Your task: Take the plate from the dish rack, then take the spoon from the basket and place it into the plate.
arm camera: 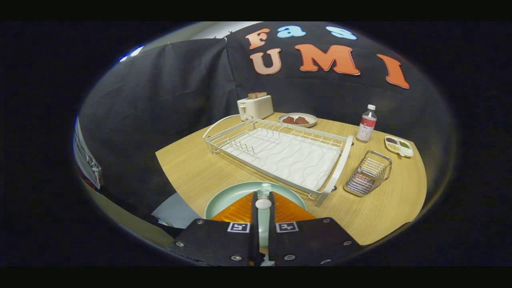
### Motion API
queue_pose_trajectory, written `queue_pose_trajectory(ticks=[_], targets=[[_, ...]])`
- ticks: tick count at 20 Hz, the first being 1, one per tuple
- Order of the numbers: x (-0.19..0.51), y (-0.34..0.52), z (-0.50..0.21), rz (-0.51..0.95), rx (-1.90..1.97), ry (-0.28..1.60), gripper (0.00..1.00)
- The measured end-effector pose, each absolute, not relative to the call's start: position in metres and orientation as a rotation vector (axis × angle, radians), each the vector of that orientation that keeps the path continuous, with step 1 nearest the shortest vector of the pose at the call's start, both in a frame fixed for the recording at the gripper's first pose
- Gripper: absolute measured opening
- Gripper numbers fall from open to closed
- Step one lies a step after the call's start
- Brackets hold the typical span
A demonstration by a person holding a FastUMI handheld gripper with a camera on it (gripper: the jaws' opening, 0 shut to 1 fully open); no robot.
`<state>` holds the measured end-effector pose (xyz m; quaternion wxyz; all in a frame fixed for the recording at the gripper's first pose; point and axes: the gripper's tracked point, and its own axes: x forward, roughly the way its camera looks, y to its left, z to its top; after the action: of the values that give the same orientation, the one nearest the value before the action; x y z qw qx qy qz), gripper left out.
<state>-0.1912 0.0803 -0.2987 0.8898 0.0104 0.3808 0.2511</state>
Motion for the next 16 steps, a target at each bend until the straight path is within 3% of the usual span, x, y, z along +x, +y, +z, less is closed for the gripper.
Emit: queue_pose_trajectory(ticks=[10, 16], targets=[[-0.221, 0.066, -0.335, 0.474, 0.034, 0.96, 0.17], [-0.202, 0.053, -0.304, 0.409, 0.074, 0.899, 0.22]])
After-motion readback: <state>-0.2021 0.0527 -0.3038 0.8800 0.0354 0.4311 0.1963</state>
